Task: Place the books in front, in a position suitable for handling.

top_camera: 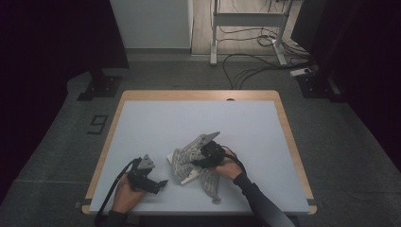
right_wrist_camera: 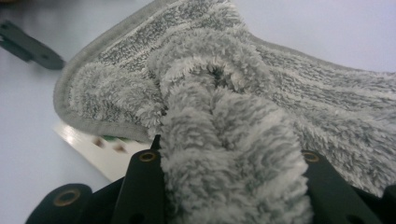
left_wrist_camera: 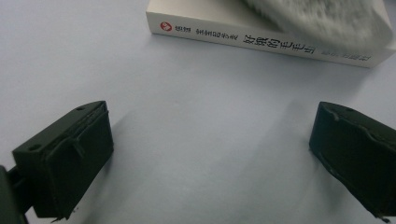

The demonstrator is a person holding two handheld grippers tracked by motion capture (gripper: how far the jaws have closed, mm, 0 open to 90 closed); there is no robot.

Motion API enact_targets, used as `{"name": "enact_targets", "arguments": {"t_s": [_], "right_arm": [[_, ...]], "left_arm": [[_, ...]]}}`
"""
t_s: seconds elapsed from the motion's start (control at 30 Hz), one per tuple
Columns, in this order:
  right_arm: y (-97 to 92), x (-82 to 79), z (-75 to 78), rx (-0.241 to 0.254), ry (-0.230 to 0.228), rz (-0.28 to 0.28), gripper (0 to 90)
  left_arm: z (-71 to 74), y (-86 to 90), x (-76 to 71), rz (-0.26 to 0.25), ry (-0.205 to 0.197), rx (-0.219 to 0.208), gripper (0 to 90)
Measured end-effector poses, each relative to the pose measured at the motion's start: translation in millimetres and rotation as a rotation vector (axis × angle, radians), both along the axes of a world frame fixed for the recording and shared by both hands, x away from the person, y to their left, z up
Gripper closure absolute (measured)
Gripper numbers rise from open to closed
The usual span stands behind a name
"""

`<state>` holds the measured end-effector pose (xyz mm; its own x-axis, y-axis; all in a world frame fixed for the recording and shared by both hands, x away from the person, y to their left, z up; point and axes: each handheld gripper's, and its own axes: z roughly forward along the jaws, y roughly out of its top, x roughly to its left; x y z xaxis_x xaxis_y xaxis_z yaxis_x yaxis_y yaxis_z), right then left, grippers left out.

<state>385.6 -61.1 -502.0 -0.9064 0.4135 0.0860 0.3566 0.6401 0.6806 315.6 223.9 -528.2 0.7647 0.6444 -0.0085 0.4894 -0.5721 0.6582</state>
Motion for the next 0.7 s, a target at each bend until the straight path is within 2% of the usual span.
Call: {"name": "enact_targets", "arguments": {"t_s": [0.37, 0.5, 0.7], "right_arm": [[37.7, -18.4, 0.7, 0.013, -0.004, 0.109, 61.8], [42.9, -25.2, 0.8, 0.014, -0.004, 0.136, 61.8], [39.8, -32.0, -0.3, 0.033, 0.011, 0.164, 61.8]], "left_arm": [[0.0, 0.0, -0.1, 0.0, 0.0, -0.001, 0.0], [0.0, 0.0, 0.0, -0.002, 0.0, 0.0, 0.0], [0.0, 0.0, 0.0, -0.002, 0.0, 0.001, 0.0]]}}
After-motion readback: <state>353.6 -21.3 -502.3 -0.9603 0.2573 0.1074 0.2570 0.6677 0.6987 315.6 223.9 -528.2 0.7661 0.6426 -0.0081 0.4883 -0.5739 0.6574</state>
